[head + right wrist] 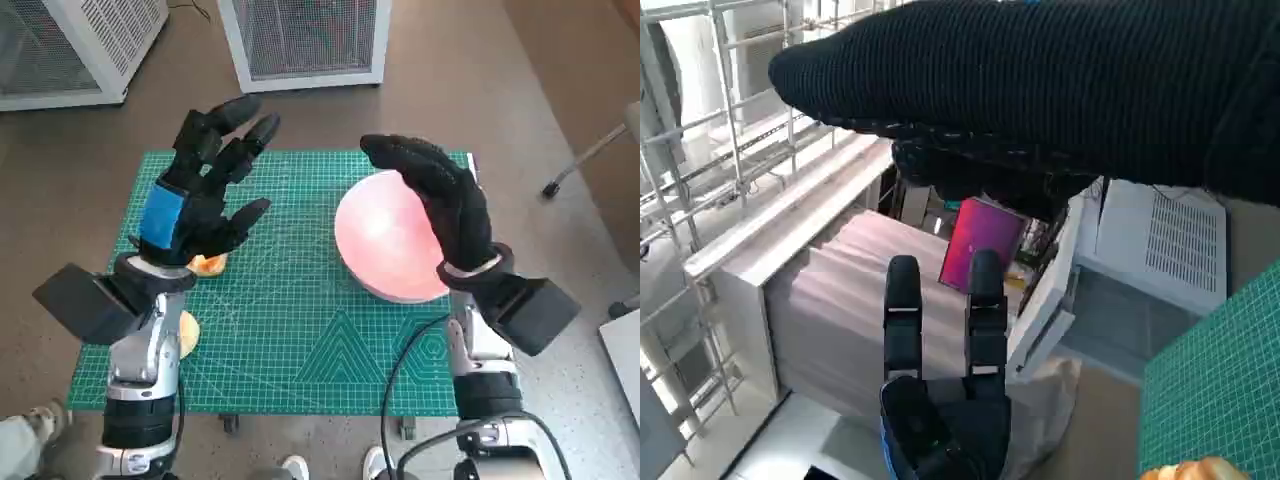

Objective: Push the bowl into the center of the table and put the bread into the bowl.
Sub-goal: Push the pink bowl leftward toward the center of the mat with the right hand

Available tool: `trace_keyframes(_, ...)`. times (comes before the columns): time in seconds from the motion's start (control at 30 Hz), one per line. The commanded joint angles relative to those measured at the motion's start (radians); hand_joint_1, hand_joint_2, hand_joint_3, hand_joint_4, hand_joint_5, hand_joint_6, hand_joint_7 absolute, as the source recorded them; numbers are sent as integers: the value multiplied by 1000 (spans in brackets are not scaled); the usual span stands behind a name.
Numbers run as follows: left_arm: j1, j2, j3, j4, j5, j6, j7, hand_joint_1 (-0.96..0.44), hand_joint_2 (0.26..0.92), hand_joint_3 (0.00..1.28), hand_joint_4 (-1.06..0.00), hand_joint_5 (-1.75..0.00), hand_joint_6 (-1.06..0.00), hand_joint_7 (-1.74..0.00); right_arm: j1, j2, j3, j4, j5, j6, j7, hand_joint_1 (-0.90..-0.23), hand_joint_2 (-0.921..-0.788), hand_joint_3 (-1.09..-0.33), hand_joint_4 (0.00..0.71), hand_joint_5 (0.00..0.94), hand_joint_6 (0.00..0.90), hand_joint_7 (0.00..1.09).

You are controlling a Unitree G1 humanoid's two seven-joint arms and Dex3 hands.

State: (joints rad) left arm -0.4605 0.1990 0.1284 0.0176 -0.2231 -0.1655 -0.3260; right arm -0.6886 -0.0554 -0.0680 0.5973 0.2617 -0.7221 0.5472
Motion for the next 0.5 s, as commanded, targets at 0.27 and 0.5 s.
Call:
trace_keyframes(0.27, -9, 8, -2, -5, -9, 7, -11, -489, 921, 329, -378, -10, -55, -760, 6, -1, 3, 17, -2, 11, 6, -621, -921, -612, 270, 4, 345, 24)
trace_keyframes(0.5, -9, 12, -2, 0, -5, 0, -18, -497, 921, 328, -378, -9, -54, -763, 2, 0, 2, 21, -2, 11, 5, -615, -921, -613, 270, 3, 346, 22)
